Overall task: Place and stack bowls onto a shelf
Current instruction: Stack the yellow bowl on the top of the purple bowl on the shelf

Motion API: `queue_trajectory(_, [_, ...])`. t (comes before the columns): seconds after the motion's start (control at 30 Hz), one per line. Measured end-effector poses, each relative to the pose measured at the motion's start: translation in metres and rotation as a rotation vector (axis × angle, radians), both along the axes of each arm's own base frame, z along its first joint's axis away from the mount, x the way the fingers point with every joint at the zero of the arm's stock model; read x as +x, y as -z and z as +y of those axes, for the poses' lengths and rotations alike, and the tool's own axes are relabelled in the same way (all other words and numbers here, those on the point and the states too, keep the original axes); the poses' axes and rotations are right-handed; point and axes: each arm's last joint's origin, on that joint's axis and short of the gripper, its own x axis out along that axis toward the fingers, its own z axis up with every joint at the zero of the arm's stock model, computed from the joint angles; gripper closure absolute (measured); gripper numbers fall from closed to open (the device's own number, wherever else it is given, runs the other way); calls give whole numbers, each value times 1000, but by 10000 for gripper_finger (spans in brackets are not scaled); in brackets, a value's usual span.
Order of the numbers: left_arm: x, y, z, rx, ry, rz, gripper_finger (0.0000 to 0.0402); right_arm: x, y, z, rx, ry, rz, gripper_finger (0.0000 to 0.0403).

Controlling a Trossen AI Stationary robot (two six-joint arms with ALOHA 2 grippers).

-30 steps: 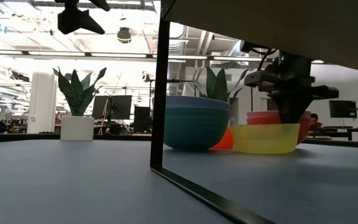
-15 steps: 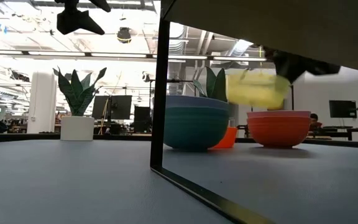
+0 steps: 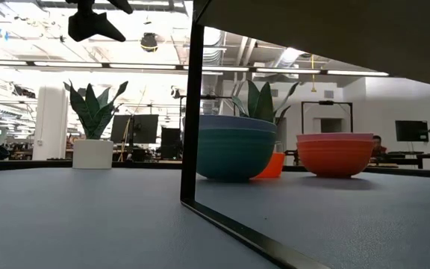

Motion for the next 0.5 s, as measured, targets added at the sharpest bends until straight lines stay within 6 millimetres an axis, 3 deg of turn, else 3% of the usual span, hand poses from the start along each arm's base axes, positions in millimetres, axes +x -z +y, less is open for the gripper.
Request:
queue_trajectory(0.2, [0,0,-2,-28,44,2,132,4,-44,46,-20,-174,-93,381])
queue_trajectory(0.3, [0,1,-2,-29,44,6,132,4,-57,71,-19,-231,-75,381])
queue_trajectory(0.5, [0,1,-2,-29,44,9,132,6,-56,119,5,-277,51,381])
